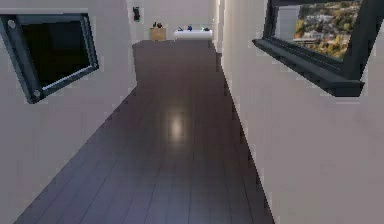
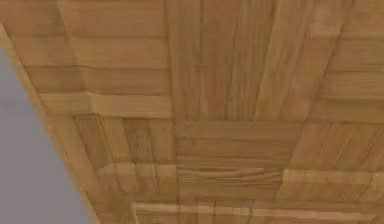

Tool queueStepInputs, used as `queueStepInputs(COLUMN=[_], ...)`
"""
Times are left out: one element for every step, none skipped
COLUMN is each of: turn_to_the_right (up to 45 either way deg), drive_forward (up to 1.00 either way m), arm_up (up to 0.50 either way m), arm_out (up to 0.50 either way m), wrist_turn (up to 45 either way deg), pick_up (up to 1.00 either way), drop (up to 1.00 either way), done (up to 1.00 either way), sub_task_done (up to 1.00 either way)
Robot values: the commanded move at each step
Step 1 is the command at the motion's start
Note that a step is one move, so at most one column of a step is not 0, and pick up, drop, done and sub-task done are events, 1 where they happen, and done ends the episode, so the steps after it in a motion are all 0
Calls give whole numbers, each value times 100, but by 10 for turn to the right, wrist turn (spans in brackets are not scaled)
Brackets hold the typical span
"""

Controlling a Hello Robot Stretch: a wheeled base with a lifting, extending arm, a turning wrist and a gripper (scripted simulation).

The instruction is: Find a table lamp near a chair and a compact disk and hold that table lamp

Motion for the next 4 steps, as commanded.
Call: queueStepInputs(turn_to_the_right=[0, 450, 210, 0], drive_forward=[45, 0, 0, 5], arm_up=[0, 0, 0, 0], arm_out=[0, 0, 0, 0], wrist_turn=[0, 0, 0, 0], pick_up=[0, 0, 0, 0], drop=[0, 0, 0, 0], done=[0, 0, 0, 0], sub_task_done=[0, 0, 0, 0])
